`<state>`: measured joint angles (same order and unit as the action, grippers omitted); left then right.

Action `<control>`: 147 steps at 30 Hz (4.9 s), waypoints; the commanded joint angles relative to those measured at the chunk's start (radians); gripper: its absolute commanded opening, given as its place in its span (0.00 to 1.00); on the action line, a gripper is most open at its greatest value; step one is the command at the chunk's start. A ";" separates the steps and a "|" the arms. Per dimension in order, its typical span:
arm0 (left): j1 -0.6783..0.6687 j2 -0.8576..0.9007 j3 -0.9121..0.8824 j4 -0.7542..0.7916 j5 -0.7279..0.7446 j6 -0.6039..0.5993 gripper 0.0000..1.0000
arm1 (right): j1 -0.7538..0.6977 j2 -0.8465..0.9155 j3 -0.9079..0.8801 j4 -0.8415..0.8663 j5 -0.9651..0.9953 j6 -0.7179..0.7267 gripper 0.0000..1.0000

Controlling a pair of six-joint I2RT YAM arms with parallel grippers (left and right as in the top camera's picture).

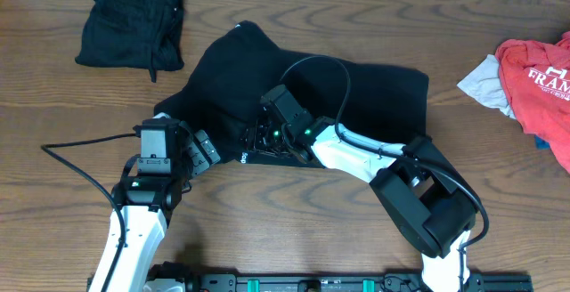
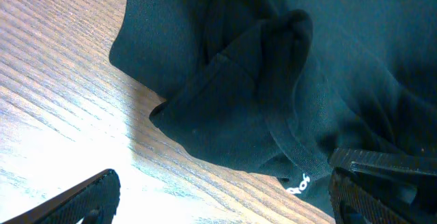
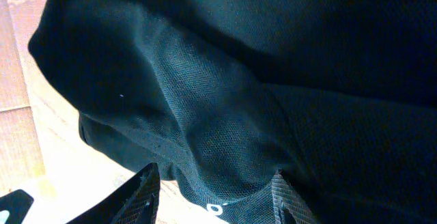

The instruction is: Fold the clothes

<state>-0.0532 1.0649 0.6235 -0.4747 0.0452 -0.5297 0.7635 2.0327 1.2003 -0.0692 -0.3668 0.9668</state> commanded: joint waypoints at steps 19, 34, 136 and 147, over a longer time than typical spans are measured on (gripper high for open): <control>0.005 -0.009 0.016 -0.045 -0.016 -0.003 0.98 | 0.035 0.064 0.016 0.134 0.029 0.087 0.19; 0.005 -0.009 0.016 -0.056 -0.016 -0.003 0.98 | -0.057 0.064 0.016 0.347 0.093 0.060 0.01; 0.097 0.395 0.024 0.371 0.330 0.392 0.95 | -0.485 -0.547 -0.343 -0.611 0.183 -0.583 0.23; 0.094 0.437 0.024 0.327 0.359 0.390 0.06 | -0.469 -0.491 -0.346 -0.562 0.175 -0.609 0.01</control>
<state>0.0383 1.4944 0.6273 -0.1349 0.3805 -0.1516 0.2844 1.5230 0.8608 -0.6468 -0.1810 0.3706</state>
